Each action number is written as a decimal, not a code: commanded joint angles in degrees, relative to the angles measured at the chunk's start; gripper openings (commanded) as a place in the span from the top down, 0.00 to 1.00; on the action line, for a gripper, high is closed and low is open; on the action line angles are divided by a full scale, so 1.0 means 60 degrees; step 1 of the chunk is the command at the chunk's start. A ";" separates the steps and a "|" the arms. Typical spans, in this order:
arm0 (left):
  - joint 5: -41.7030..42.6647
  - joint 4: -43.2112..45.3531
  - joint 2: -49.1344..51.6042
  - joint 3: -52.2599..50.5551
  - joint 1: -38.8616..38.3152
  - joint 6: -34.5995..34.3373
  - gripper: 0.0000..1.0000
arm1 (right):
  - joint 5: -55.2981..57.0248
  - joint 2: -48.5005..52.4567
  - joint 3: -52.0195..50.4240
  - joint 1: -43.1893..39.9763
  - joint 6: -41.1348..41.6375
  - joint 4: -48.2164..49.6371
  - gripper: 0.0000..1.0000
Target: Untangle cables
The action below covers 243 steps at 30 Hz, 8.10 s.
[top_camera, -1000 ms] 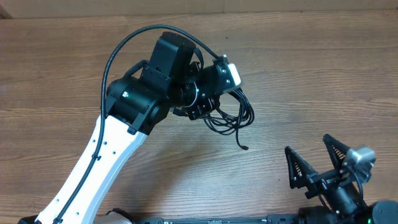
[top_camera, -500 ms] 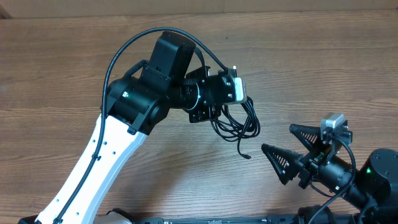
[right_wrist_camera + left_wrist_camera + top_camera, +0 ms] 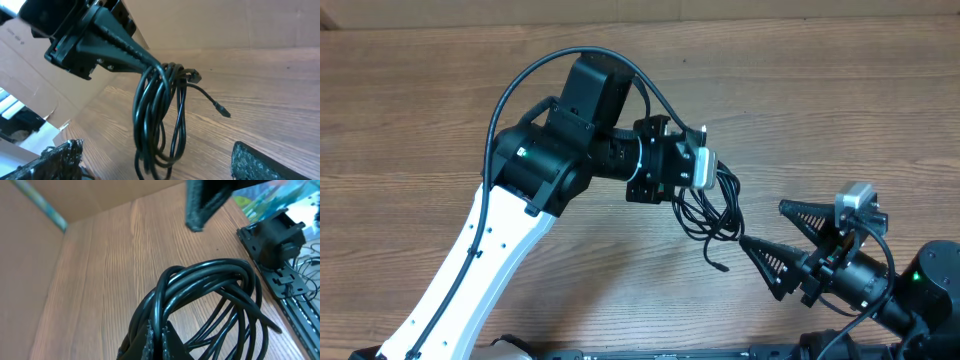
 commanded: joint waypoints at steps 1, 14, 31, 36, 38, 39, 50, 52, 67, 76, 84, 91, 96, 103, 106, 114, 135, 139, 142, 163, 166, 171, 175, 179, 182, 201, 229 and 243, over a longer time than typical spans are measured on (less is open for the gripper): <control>0.0820 0.0040 -0.0262 0.0226 -0.0018 0.1231 0.96 | -0.0113 -0.0015 0.0229 0.0051 -0.0004 0.0149 0.07; 0.1599 0.0044 -0.0262 0.0226 -0.0007 0.2452 0.96 | 0.0688 -0.0015 0.0226 0.0051 0.0248 0.0189 0.22; 0.2510 0.0299 -0.0215 0.0226 -0.0007 0.3384 0.96 | 0.0426 0.0550 0.0120 0.0055 0.0248 0.0076 0.25; 0.2463 0.0535 0.0142 0.0226 -0.0007 0.3096 0.96 | -0.0404 0.0805 0.0120 0.0055 0.0251 0.0106 0.24; 0.2466 0.0780 0.0317 0.0226 -0.0007 0.2667 0.96 | -0.0597 0.0845 0.0120 0.0055 0.0251 0.0095 0.24; 0.2466 0.0951 0.0386 0.0226 -0.0007 0.2390 0.96 | -0.0703 0.0856 0.0120 0.0055 0.0248 0.0098 0.25; 0.1770 0.2962 0.0612 0.0226 0.0007 -0.0816 0.96 | -0.0386 0.0860 0.0120 0.0051 0.0244 0.0011 0.24; 0.1300 0.3042 0.0612 0.0226 0.0015 -0.1333 0.96 | -0.0004 0.0860 0.0120 0.0051 0.0248 -0.0062 0.24; 0.0703 0.3140 0.0437 0.0226 0.1137 -0.4444 0.96 | 0.3708 0.0860 0.0120 0.0051 0.1300 -0.0226 0.20; 0.0102 0.3231 0.0437 0.0226 0.0973 -0.5727 0.96 | 0.1450 0.0860 0.0120 0.0051 0.1293 0.0550 0.16; -0.0470 0.3228 0.0437 0.0226 0.0408 -0.5727 0.96 | 0.1129 0.0947 0.0120 0.0051 0.1282 0.1100 0.35; -0.0481 0.3206 0.0437 0.0226 0.0193 -0.5727 0.96 | 0.1129 0.1610 0.0120 0.0051 0.1246 0.1494 0.51; -0.0481 0.3147 0.0437 0.0226 0.0178 -0.5727 0.96 | 0.1126 0.2233 0.0120 0.0051 0.1249 0.1796 0.85; -0.0612 0.3060 0.0437 0.0226 0.0182 -0.5727 0.96 | 0.1424 0.2466 0.0120 0.0051 0.1246 0.1818 0.96; -0.1067 0.2958 0.0437 0.0226 0.0182 -0.5730 0.96 | 0.2058 0.2466 0.0120 0.0051 0.1253 0.1749 0.96; -0.1832 0.2648 0.0437 0.0226 0.0182 -0.5730 0.96 | 0.3905 0.2466 0.0124 0.0033 0.1257 0.1188 0.96; -0.1322 0.1443 0.0433 0.0226 0.0178 -0.5730 0.96 | 0.8786 0.2466 0.0131 0.0033 0.1242 0.1854 0.96; -0.1315 0.1399 0.0433 0.0226 0.0178 -0.5734 0.96 | 0.8633 0.2466 0.0131 0.0036 0.1249 0.1789 0.96; -0.1257 0.1395 0.0433 0.0226 0.0178 -0.5734 0.96 | 0.8637 0.2466 0.0131 0.0033 0.1249 0.1694 0.96; -0.1253 0.1457 0.0433 0.0226 0.0178 -0.5734 0.64 | 0.3570 0.2466 0.0131 0.0036 0.1249 0.1759 0.96; -0.1253 0.1424 0.0433 0.0226 0.0178 -0.5730 0.12 | 0.3515 0.2466 0.0131 0.0036 0.1249 0.1880 0.96; -0.1257 0.1133 0.0437 0.0226 0.0178 -0.5380 0.01 | 0.3253 0.2466 0.0131 0.0036 0.1253 0.2022 0.96; -0.1264 0.0616 0.0437 0.0226 0.0178 -0.4135 0.00 | 0.2728 0.2466 0.0131 0.0036 0.1249 0.2215 0.96; -0.1381 0.0288 0.0437 0.0226 0.0178 -0.3825 0.00 | 0.2736 0.2466 0.0131 0.0036 0.1249 0.2208 0.96; -0.1534 0.0109 0.0444 0.0226 0.0178 -0.3821 0.00 | 0.2656 0.2466 0.0131 0.0036 0.1249 0.2211 0.96; -0.2266 -0.0408 0.0820 0.0197 0.0178 -0.1304 0.00 | -0.1038 0.2466 0.0131 0.0036 0.3005 0.4277 0.96; -0.2623 0.0186 0.0820 0.0197 0.0200 -0.1843 0.61 | -0.1767 0.2477 0.0127 0.0033 0.4452 0.6105 0.96; -0.4251 0.0080 0.0820 0.0197 0.0197 -0.3708 0.55 | 0.1483 0.4029 0.0120 0.0036 0.2415 0.2546 0.96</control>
